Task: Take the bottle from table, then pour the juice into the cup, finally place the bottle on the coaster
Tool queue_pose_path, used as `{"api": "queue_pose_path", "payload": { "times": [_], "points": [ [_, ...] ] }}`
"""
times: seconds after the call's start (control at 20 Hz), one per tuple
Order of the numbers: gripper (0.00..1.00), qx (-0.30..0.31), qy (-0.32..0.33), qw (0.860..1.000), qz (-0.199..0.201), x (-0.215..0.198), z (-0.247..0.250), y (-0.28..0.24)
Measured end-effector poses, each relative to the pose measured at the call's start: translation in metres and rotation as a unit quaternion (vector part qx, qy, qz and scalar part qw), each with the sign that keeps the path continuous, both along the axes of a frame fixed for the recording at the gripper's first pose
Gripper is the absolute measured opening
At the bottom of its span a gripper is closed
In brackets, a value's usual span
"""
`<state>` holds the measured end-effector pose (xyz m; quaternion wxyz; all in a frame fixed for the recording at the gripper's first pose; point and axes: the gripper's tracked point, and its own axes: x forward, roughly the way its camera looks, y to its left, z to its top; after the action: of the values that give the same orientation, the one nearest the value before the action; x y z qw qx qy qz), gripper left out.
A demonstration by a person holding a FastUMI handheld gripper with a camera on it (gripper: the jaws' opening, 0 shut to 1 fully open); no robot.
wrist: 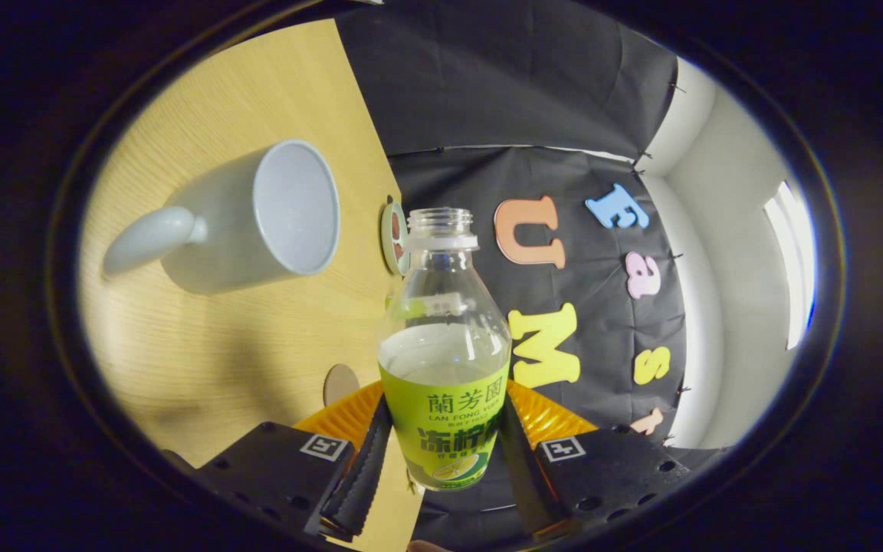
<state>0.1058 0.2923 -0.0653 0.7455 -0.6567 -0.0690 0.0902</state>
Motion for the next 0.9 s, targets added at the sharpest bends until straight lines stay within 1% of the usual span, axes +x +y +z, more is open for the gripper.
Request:
{"api": "queue_pose_path", "payload": {
  "times": [0.8,0.9],
  "points": [
    [0.76,-0.073,-0.052,0.996,0.021,-0.008,0.015,0.017],
    [0.76,-0.080,-0.058,0.995,0.021,-0.004,0.020,0.017]
  ]
}}
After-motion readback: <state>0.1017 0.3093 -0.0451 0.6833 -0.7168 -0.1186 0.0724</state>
